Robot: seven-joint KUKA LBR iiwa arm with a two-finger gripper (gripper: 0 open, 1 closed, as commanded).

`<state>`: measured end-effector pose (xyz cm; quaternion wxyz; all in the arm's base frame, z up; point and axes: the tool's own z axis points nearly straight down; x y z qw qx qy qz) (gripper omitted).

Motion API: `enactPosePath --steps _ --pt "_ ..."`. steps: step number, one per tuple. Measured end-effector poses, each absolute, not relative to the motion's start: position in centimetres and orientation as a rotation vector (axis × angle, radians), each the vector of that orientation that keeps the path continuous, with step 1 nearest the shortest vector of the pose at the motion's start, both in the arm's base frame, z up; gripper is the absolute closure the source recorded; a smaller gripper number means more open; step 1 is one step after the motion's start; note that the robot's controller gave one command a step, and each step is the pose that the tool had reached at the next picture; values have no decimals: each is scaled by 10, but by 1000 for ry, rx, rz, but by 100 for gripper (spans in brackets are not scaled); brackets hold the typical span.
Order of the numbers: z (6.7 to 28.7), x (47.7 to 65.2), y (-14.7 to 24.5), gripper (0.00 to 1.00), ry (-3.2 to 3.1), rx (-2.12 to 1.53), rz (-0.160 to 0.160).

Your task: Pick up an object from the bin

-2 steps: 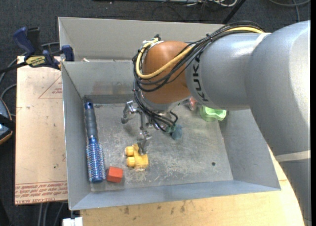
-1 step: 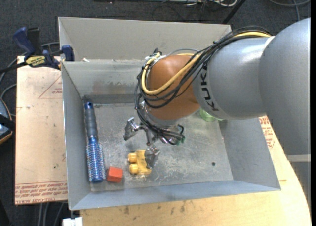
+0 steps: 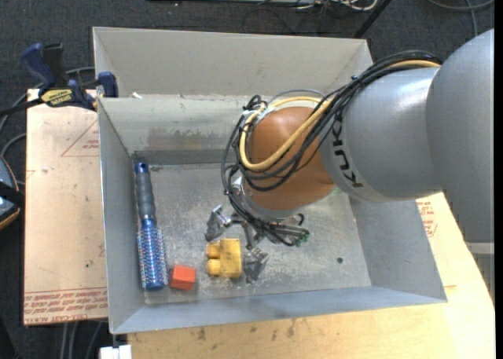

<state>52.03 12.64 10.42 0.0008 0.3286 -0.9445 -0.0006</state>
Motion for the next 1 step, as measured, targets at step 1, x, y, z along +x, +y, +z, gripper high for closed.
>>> enactPosePath --steps 1 --pt "74 502 111 0 -3011 952 -6"
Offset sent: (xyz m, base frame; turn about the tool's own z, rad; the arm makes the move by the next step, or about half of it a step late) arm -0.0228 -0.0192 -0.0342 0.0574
